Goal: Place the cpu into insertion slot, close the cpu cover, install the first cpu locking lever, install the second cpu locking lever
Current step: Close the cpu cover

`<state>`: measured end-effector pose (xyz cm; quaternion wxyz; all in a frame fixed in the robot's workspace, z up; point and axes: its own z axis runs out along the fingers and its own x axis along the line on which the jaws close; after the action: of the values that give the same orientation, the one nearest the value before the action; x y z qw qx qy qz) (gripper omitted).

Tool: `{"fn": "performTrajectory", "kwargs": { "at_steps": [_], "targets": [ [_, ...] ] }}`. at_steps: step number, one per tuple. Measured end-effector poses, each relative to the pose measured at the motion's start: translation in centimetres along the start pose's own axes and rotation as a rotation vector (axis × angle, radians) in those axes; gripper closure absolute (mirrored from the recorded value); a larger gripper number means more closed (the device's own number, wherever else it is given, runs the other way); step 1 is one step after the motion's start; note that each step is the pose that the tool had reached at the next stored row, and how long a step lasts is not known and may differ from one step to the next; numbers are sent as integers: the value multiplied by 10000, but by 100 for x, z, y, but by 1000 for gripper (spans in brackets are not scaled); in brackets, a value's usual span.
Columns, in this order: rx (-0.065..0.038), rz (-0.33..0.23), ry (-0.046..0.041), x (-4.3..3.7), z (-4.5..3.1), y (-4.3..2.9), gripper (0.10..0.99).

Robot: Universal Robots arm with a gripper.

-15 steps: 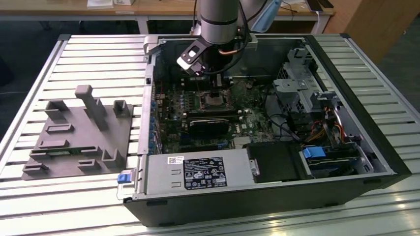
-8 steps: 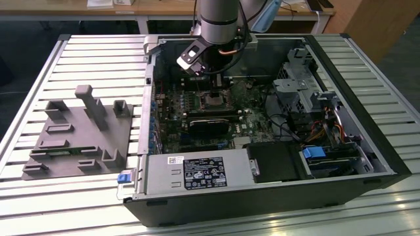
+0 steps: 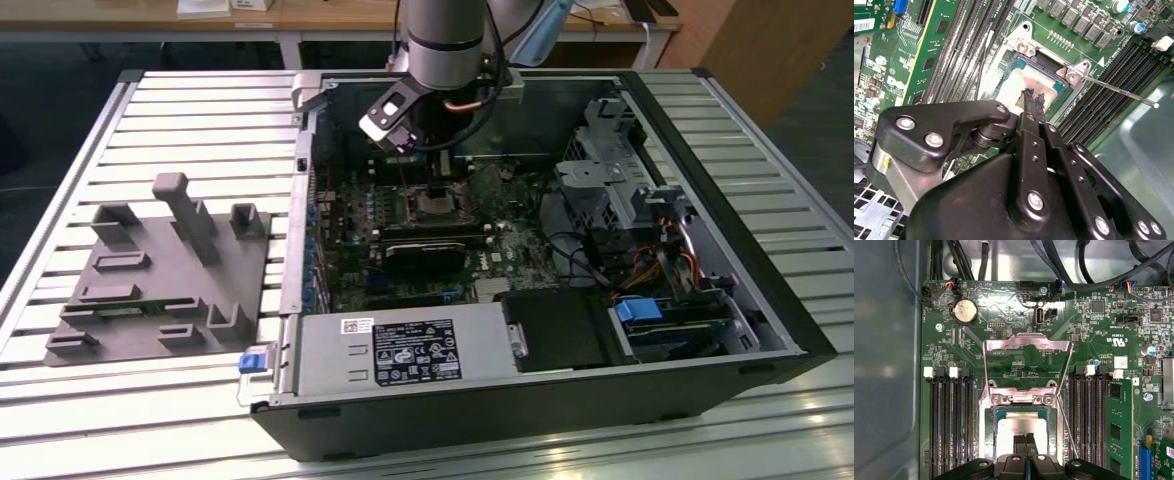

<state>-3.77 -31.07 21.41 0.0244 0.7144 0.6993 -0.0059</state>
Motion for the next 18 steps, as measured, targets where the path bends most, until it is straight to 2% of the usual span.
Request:
{"fn": "performTrajectory", "kwargs": {
  "at_steps": [18],
  "targets": [
    [6, 143, -5, -2, -45, 1, 980]
  ]
}}
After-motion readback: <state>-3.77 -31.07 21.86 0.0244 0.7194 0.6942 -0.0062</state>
